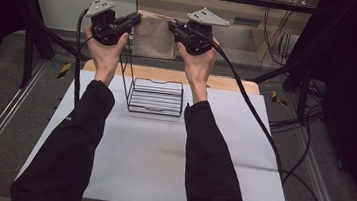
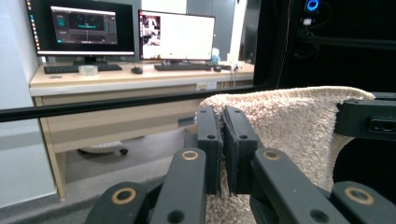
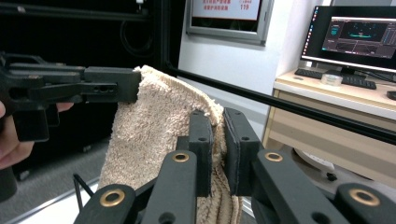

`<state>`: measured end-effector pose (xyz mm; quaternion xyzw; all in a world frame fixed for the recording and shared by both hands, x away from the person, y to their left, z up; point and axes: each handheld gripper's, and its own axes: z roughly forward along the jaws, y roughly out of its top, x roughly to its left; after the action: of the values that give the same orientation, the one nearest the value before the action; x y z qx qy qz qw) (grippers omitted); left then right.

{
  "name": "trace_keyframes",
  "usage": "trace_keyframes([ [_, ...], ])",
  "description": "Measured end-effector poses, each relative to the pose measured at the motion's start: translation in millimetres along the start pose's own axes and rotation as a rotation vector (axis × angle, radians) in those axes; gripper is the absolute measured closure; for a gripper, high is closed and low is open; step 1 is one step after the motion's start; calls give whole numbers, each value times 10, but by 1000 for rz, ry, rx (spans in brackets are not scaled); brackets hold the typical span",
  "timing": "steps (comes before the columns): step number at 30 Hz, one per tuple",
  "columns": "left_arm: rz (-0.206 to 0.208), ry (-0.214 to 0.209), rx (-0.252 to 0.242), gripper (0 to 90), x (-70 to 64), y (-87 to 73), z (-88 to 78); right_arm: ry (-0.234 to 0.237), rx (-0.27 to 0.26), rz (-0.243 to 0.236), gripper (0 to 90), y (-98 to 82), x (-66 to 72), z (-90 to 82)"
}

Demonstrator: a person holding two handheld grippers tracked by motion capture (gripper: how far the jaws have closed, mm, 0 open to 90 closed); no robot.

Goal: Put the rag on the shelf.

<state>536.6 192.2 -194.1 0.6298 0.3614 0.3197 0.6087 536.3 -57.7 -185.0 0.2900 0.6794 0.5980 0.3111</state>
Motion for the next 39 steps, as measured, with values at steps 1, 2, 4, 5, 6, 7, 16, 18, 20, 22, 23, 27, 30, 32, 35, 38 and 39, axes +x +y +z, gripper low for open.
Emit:
trace_keyframes([
  [1,0,-1,-2,855,-5,-12,-1,-1,4,-7,826,-14,6,-2],
  [2,-2,-5,-3,854,-5,-21,-8,-1,7,-8,827,-29,8,-9],
  [4,-7,-16,-8,854,-13,-54,-25,5,9,3,826,-55,5,-25],
  [5,-2,-20,-3,854,-20,-77,-34,5,12,2,826,-71,3,-34],
  [6,1,-22,-1,854,-24,-91,-40,6,21,5,826,-94,5,-45],
  [7,5,-23,5,854,-32,-112,-48,6,28,2,826,-107,7,-49],
  [16,13,-45,18,854,-86,-251,-107,7,65,-11,826,-217,18,-113],
  [18,8,-50,17,854,-88,-273,-123,9,66,-14,826,-223,24,-124],
  [20,10,-54,18,854,-92,-286,-143,11,69,-15,826,-235,32,-133],
  [22,14,-59,14,854,-106,-301,-174,13,70,-16,826,-245,46,-150],
  [23,21,-61,19,854,-111,-308,-187,13,69,-22,826,-250,53,-161],
  [27,20,-61,26,854,-117,-354,-212,16,80,-27,826,-282,78,-178],
  [30,20,-67,20,854,-117,-365,-233,19,82,-35,825,-300,92,-185],
  [32,25,-73,19,854,-121,-366,-249,22,78,-45,826,-302,98,-200],
  [35,28,-76,21,854,-131,-380,-266,23,77,-55,825,-306,115,-224],
  [38,29,-77,30,854,-137,-396,-268,20,82,-56,825,-321,122,-230],
  [39,29,-77,31,854,-143,-398,-267,17,86,-57,825,-327,122,-230],
])
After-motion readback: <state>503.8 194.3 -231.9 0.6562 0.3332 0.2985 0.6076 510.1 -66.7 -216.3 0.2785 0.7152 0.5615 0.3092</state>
